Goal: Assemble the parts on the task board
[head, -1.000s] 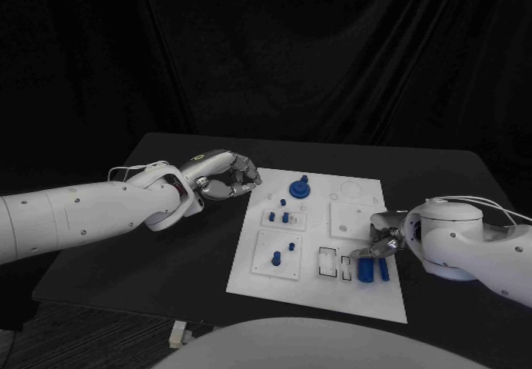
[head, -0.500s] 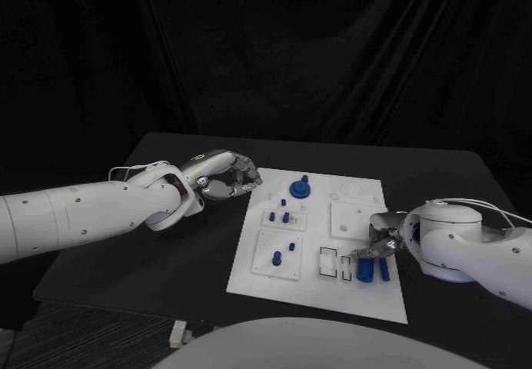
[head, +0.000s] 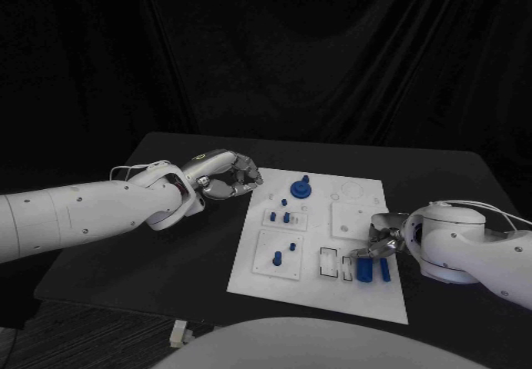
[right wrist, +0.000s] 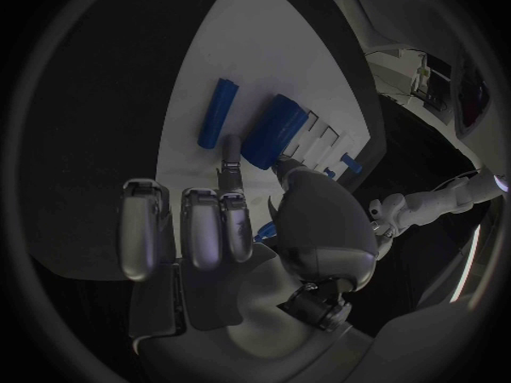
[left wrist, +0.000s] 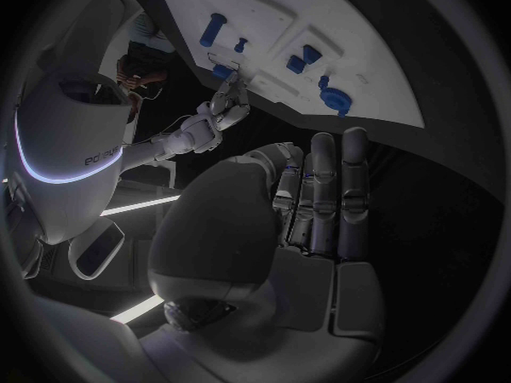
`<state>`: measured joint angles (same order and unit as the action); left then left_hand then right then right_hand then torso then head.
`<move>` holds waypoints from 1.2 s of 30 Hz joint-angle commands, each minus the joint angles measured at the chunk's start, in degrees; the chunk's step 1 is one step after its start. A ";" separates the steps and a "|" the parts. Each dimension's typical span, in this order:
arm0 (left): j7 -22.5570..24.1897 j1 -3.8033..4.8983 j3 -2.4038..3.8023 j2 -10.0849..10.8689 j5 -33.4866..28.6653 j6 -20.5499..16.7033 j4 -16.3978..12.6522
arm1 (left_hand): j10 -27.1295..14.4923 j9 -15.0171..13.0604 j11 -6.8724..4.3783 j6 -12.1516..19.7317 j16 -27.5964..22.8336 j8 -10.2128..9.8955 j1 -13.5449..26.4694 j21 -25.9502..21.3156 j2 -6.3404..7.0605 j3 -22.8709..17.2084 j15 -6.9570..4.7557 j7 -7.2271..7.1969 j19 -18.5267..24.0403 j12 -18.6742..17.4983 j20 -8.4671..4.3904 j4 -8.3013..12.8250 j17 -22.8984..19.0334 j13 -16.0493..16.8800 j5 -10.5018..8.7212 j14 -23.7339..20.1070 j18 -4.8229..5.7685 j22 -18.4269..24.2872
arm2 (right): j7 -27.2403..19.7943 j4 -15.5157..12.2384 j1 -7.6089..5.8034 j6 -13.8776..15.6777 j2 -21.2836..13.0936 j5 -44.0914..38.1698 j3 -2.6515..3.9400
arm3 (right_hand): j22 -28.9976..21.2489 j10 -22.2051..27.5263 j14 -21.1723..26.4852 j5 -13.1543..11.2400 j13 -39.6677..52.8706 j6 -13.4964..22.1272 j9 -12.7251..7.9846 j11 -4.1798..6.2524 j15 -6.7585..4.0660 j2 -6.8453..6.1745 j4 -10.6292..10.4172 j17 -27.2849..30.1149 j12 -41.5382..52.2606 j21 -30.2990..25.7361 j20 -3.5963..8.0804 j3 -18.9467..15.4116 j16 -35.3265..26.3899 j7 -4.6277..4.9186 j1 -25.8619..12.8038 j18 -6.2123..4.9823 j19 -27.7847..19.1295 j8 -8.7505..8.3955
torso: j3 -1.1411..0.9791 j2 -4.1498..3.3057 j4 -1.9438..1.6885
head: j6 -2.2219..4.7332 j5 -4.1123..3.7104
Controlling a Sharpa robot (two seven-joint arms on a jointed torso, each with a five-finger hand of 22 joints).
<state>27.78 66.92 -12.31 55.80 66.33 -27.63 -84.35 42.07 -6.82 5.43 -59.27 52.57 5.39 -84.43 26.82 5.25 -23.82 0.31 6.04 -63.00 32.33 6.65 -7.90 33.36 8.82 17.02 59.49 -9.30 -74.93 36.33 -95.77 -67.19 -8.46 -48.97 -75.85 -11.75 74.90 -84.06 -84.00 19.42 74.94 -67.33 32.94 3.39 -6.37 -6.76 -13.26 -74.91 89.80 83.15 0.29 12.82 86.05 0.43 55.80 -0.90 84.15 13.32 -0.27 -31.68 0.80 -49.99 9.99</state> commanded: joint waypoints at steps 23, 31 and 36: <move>0.43 -0.07 0.05 -0.17 -0.20 -0.31 0.03 | 0.19 -0.05 0.10 0.34 -0.21 0.32 -0.30 0.16 -0.41 0.00 0.39 0.26 0.35 -0.36 -0.10 0.03 -0.06 -0.12 0.41 -0.06 -0.40 -2.10 | 0.66 -3.31 -2.79 3.20 -0.70 3.63 -0.05 | 12.55 -5.94 -4.06 -0.99 15.06 1.42 2.31 0.14 -0.37 0.56 0.37 -5.03 0.20 -0.85 -0.08 0.09 -0.79 0.08 -0.12 -1.00 2.24 0.78 | -0.01 0.00 0.00 | -0.01 -0.22; 0.40 -0.07 0.05 -0.20 -0.20 -0.26 0.05 | 0.14 -0.04 0.11 0.40 -0.22 0.30 -0.29 0.13 -0.42 -0.01 0.41 0.25 0.42 -0.42 -0.08 0.03 -0.07 -0.19 0.48 -0.08 -0.41 -2.09 | 0.63 -3.32 -3.22 3.66 0.42 5.35 -0.05 | 12.53 -5.94 -4.03 -1.04 15.06 1.61 2.57 0.15 -0.36 0.67 0.43 -4.85 0.20 -0.91 -0.09 0.19 -0.89 0.11 0.02 -1.01 2.21 0.78 | 0.01 -0.01 -0.03 | -0.01 -0.35; 0.41 -0.07 0.05 -0.29 -0.20 -0.24 0.06 | 0.14 -0.04 0.11 0.40 -0.22 0.30 -0.29 0.13 -0.42 -0.01 0.41 0.25 0.42 -0.42 -0.08 0.03 -0.07 -0.19 0.48 -0.08 -0.41 -2.09 | 0.60 -2.71 -3.15 3.95 1.74 6.06 -0.05 | 12.52 -5.94 -4.02 -1.05 15.06 1.75 2.68 0.13 -0.36 0.70 0.44 -4.79 0.20 -0.93 -0.10 0.22 -0.92 0.12 0.05 -1.01 2.21 0.75 | 0.00 -0.02 -0.06 | -0.01 -0.55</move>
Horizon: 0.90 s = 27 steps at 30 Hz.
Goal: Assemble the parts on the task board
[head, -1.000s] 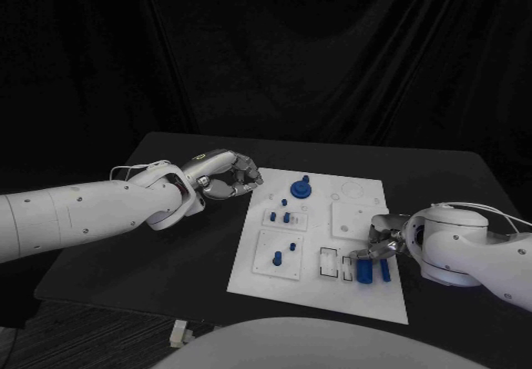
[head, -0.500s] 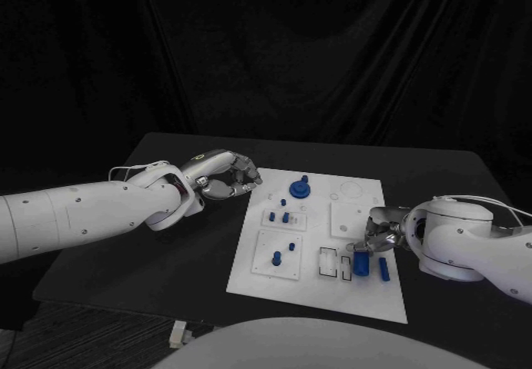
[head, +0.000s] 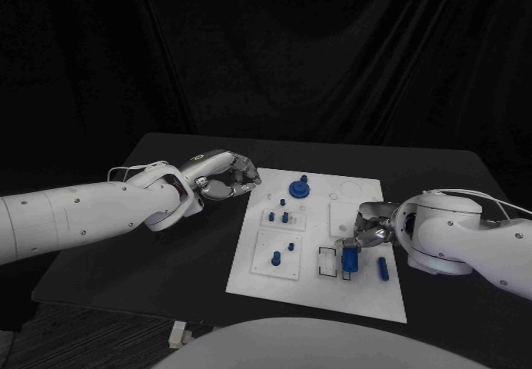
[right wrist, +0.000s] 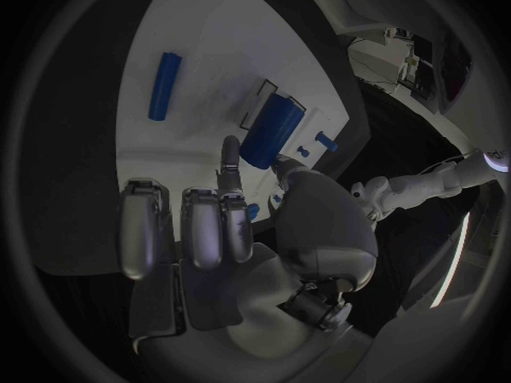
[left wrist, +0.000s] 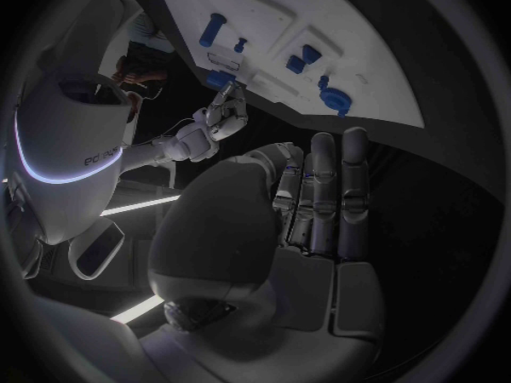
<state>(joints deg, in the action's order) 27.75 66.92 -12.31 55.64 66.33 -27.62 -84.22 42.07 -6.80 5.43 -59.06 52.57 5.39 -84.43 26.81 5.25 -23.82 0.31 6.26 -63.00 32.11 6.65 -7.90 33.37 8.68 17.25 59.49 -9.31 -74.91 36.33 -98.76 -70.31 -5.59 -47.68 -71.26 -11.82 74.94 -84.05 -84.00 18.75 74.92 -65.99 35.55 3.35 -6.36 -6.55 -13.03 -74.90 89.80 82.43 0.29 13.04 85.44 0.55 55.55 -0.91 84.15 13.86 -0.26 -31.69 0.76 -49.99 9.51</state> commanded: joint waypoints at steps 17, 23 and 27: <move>0.40 -0.07 0.05 -0.12 -0.20 -0.16 -0.14 | 0.14 -0.06 0.12 0.18 -0.22 0.30 -0.29 0.14 -0.42 -0.01 0.41 0.04 0.42 -0.19 -0.08 0.03 -0.08 -0.05 0.26 -0.08 -0.41 -2.10 | 0.40 2.39 1.88 2.04 3.33 2.63 0.02 | 12.38 -5.95 -3.97 -0.45 15.08 0.80 0.36 0.13 -0.33 0.62 0.26 -4.51 0.20 -0.54 -0.12 0.11 -0.46 0.08 0.46 -1.09 2.06 0.10 | -0.01 -0.03 -0.03 | -0.01 0.03; 0.39 -0.07 0.05 -0.16 -0.20 -0.11 -0.09 | 0.14 -0.06 0.12 0.18 -0.22 0.30 -0.29 0.14 -0.42 -0.01 0.41 0.04 0.42 -0.19 -0.08 0.03 -0.08 -0.05 0.26 -0.08 -0.41 -2.10 | 0.41 2.60 2.04 2.16 3.70 2.73 0.02 | 12.36 -5.95 -3.94 -0.47 15.08 0.97 0.53 0.10 -0.30 0.69 0.12 -4.39 0.20 -0.62 -0.14 0.09 -0.53 0.15 0.32 -1.11 2.03 0.05 | -0.01 -0.02 0.00 | -0.01 -0.02; 0.40 -0.07 0.05 -0.21 -0.20 -0.06 -0.07 | 0.14 -0.05 0.15 0.26 -0.22 0.28 -0.26 0.20 -0.50 -0.04 0.44 0.04 0.48 -0.22 -0.06 -0.01 -0.09 -0.14 0.33 -0.10 -0.41 -2.09 | 0.44 2.79 2.12 2.20 4.01 2.75 0.02 | 12.34 -5.95 -3.94 -0.49 15.08 1.03 0.61 0.08 -0.29 0.74 0.04 -4.37 0.20 -0.68 -0.15 0.08 -0.54 0.16 0.23 -1.12 2.01 0.04 | 0.00 0.01 0.02 | -0.01 -0.01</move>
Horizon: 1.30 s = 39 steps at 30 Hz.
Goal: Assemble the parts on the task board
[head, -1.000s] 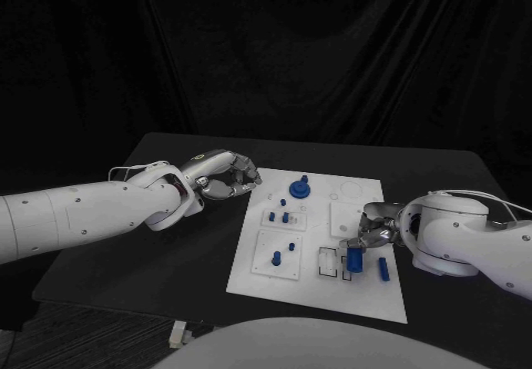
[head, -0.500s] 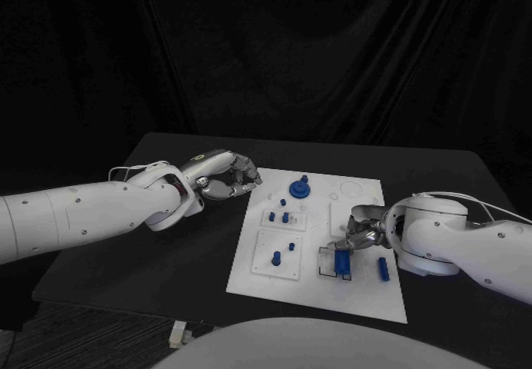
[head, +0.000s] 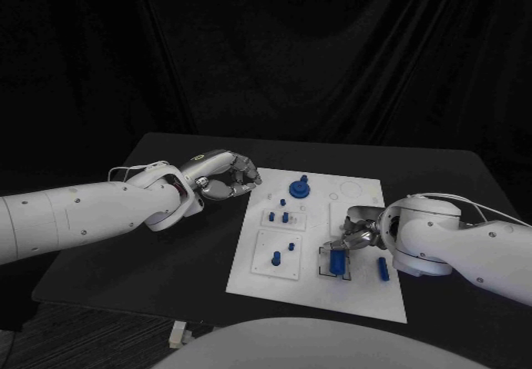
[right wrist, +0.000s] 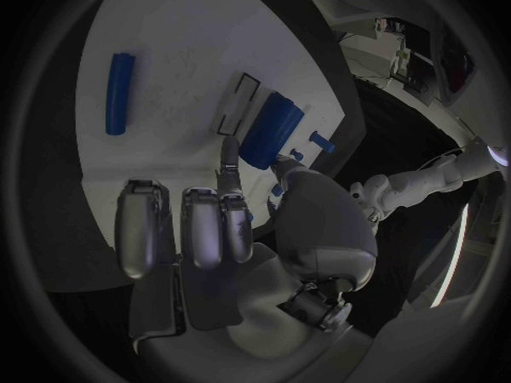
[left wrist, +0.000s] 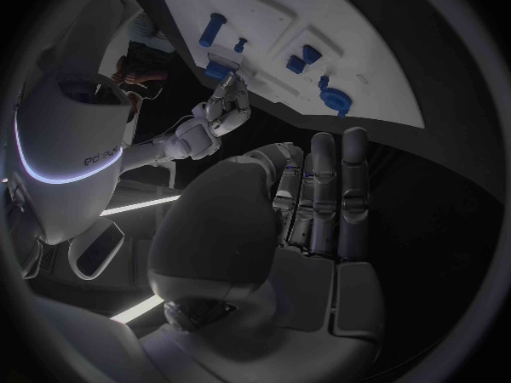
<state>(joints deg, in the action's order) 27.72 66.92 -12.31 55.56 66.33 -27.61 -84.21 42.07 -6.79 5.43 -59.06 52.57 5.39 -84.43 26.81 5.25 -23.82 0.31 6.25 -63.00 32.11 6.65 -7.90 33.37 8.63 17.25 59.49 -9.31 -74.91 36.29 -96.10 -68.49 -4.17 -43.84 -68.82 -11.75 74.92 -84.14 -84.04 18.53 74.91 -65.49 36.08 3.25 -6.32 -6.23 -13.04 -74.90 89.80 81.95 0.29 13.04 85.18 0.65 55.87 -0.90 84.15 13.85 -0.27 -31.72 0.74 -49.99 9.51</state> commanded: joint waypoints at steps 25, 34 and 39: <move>0.37 -0.07 0.05 -0.17 -0.20 0.10 0.02 | 0.14 -0.06 0.15 0.26 -0.22 0.28 -0.26 0.20 -0.50 -0.04 0.44 0.04 0.49 -0.23 -0.06 -0.01 -0.10 -0.09 0.33 -0.10 -0.41 -2.10 | 0.59 -0.14 0.48 -0.20 1.17 0.33 -0.05 | 12.23 -5.86 -3.79 -4.61 15.09 1.20 2.15 0.06 -0.20 -0.11 -1.40 -3.61 0.20 -0.73 -0.31 -0.89 -0.76 0.19 -0.87 -1.22 1.87 -0.16 | -0.01 0.03 0.01 | -0.01 0.12; 0.35 -0.08 0.05 -0.21 -0.20 0.13 0.17 | 0.18 -0.06 0.19 0.29 -0.22 0.28 -0.22 0.21 -0.59 -0.06 0.47 0.05 0.58 -0.24 -0.03 -0.05 -0.11 -0.17 0.40 -0.11 -0.41 -2.08 | 0.64 -0.17 0.52 -0.65 1.40 0.38 -0.05 | 12.33 -5.86 -3.90 -8.05 15.09 1.26 3.27 -0.05 -0.18 -0.55 -3.11 -3.93 0.20 -0.55 -0.33 -1.90 -0.62 0.20 -1.24 -1.15 2.03 -0.41 | 0.00 0.03 0.05 | -0.01 0.11; 0.33 -0.08 0.05 -0.23 -0.20 0.15 0.22 | 0.18 -0.06 0.19 0.29 -0.22 0.28 -0.22 0.21 -0.59 -0.06 0.47 0.05 0.58 -0.24 -0.03 -0.05 -0.11 -0.17 0.40 -0.11 -0.41 -2.08 | 0.68 -0.11 0.53 -0.73 1.49 0.49 -0.05 | 12.34 -5.86 -3.93 -9.50 15.09 1.34 3.97 -0.13 -0.12 -0.08 -3.52 -4.00 0.20 -0.58 -0.37 -3.86 -0.58 0.28 -2.73 -1.15 2.07 -0.77 | 0.00 0.04 0.07 | -0.01 0.15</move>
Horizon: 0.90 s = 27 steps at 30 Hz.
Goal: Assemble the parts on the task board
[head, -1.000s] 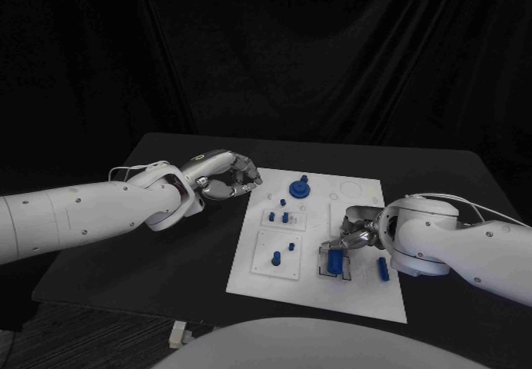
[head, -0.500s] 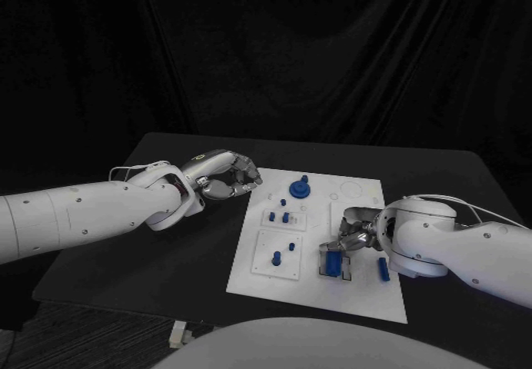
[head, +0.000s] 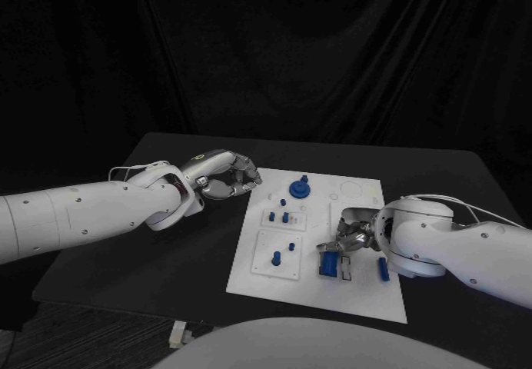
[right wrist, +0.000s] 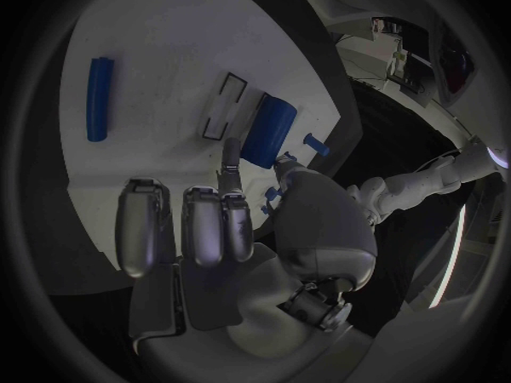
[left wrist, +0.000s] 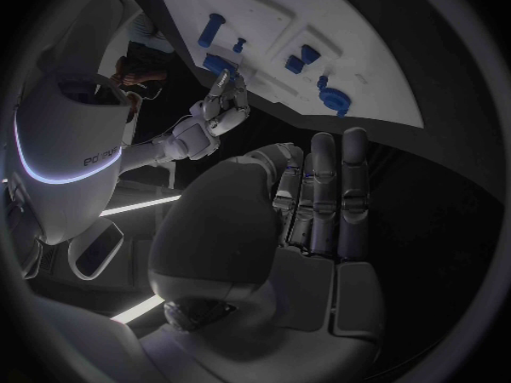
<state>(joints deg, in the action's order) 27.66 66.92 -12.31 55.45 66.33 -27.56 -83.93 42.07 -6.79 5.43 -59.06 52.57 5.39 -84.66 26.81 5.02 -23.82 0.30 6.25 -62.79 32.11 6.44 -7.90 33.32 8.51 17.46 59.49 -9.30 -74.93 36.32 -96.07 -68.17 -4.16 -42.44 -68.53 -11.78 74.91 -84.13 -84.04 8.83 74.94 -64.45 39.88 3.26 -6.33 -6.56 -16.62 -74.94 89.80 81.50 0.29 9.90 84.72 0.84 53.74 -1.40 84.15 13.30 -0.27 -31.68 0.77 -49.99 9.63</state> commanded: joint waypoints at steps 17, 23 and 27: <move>0.39 -0.08 0.05 -0.12 -0.21 0.18 -0.07 | 0.20 -0.07 0.20 0.30 -0.22 0.29 0.04 0.15 -0.42 -0.08 0.48 0.05 0.44 -0.24 0.19 -0.08 -0.06 -0.08 0.23 -0.12 -0.43 -2.03 | 0.49 -0.52 0.19 0.52 -1.15 -0.29 -0.01 | 12.39 -5.87 -3.98 -5.90 15.06 0.78 1.87 -0.35 -0.10 -2.00 -0.41 -4.28 0.20 -0.16 -0.36 -14.43 0.03 0.28 -6.13 -0.63 2.12 -1.53 | 0.00 -0.02 -0.01 | -0.01 0.17; 0.36 -0.08 0.05 0.02 -0.21 0.19 -0.14 | 0.22 -0.08 0.22 0.28 -0.22 0.31 0.08 0.21 -0.53 -0.11 0.50 0.06 0.44 -0.25 0.20 -0.14 -0.07 -0.11 0.30 -0.12 -0.42 -2.04 | 0.16 -1.50 -0.23 2.67 -3.32 -2.09 -0.01 | 12.45 -5.87 -4.03 -5.95 15.06 0.98 2.30 -0.48 -0.09 -1.94 -0.48 -4.59 0.20 0.00 -0.35 -19.68 0.19 0.41 -7.32 -0.59 2.18 -1.92 | 0.00 -0.01 0.00 | -0.01 0.27; 0.35 -0.08 0.05 0.07 -0.21 0.18 -0.16 | 0.22 -0.08 0.22 0.28 -0.22 0.31 0.08 0.21 -0.53 -0.11 0.50 0.06 0.44 -0.25 0.20 -0.14 -0.07 -0.11 0.30 -0.12 -0.42 -2.04 | -0.72 -2.66 -1.16 5.15 -5.25 -2.45 -0.01 | 12.48 -5.87 -4.05 -5.98 15.06 0.98 2.47 -0.58 -0.14 -0.23 -0.41 -4.70 0.20 0.09 -0.33 -19.60 0.25 0.47 -7.56 -0.58 2.22 -2.04 | -0.01 0.01 0.04 | -0.01 0.30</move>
<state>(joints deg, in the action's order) 27.62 66.92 -12.31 55.54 66.33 -27.51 -83.95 42.07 -6.78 5.43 -59.06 52.57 5.39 -84.66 26.81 5.02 -23.82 0.52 6.25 -62.59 32.11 6.65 -7.90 33.33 8.44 17.46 59.27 -9.31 -74.93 36.15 -98.25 -69.07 -2.46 -47.41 -69.55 -11.84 74.92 -83.92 -84.04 3.05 74.93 -63.75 42.30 3.05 -6.33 -7.59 -17.08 -74.93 89.80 81.50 0.29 -9.64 84.72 1.15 45.94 -1.39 84.15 11.48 -0.27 -31.68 0.76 -49.99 9.92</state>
